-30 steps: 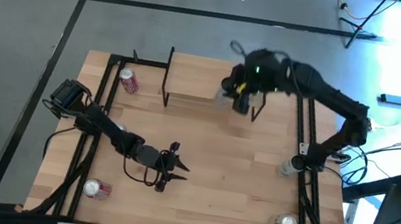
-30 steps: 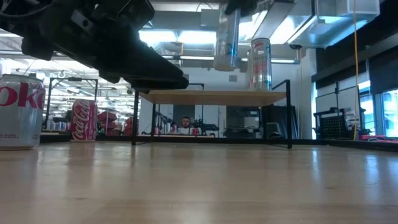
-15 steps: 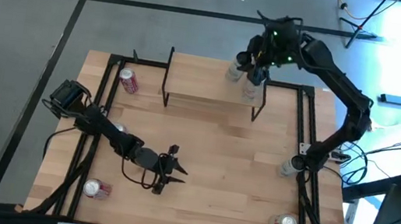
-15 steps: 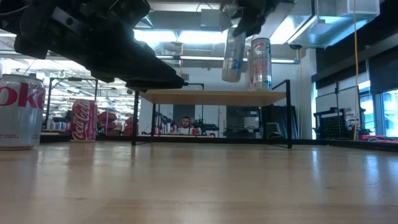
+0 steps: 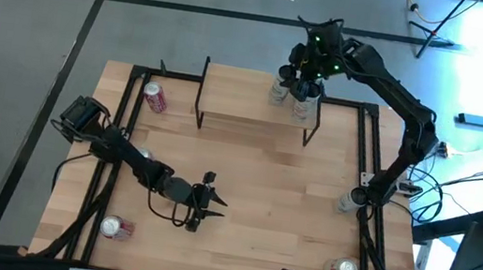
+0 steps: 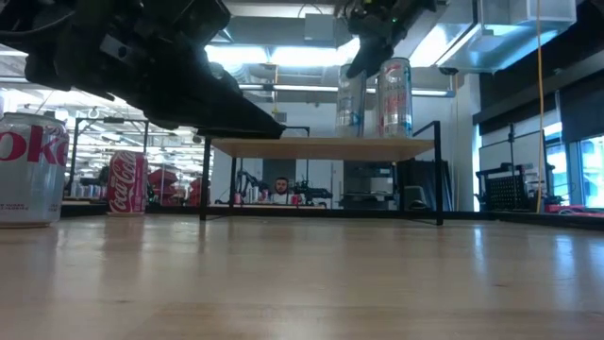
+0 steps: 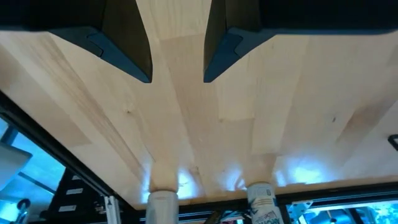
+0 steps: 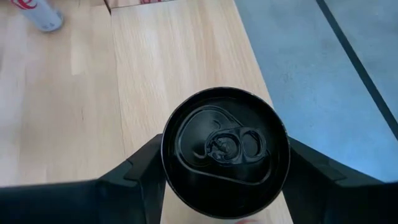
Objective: Place canned beverage on shelf
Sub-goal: Put the white blue soda can on the shelf
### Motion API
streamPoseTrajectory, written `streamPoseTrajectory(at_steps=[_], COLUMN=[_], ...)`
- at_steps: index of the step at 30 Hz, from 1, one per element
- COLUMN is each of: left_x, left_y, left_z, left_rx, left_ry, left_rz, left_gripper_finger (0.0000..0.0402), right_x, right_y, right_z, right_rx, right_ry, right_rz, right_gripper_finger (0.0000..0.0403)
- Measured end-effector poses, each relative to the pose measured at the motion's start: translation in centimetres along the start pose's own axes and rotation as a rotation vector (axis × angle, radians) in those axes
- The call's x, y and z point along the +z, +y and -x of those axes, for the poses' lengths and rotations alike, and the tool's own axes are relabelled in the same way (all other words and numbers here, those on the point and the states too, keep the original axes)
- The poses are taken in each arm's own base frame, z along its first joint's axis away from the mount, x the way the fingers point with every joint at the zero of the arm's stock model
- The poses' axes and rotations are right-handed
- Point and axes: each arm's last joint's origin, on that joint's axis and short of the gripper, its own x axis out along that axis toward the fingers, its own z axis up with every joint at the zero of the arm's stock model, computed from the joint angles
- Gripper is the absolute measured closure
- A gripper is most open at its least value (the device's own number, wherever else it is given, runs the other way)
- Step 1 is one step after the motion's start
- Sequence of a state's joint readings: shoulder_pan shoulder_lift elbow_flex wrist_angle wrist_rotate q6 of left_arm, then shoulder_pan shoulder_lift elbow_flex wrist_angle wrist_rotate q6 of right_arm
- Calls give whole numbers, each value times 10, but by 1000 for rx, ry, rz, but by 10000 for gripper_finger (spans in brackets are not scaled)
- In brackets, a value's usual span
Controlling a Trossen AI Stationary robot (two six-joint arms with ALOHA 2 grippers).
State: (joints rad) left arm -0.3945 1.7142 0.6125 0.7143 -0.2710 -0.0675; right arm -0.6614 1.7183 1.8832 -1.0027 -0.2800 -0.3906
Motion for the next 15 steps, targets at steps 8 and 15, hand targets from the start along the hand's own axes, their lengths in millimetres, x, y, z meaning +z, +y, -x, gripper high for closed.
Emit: streamPoseTrajectory(at_steps=[8,15], left_x=[0,0], left_y=[1,1], left_z=[0,0], left_rx=[2,2], left_ry=[0,0], left_rz=[-26,-25], left_gripper_finger=[264,264], right_x=[-1,-2], right_y=[-1,0], right_z=[-1,-1], right_rx=[-25,-24], right_ry=[18,33], right_rz=[5,3], right_gripper_finger=[178,175])
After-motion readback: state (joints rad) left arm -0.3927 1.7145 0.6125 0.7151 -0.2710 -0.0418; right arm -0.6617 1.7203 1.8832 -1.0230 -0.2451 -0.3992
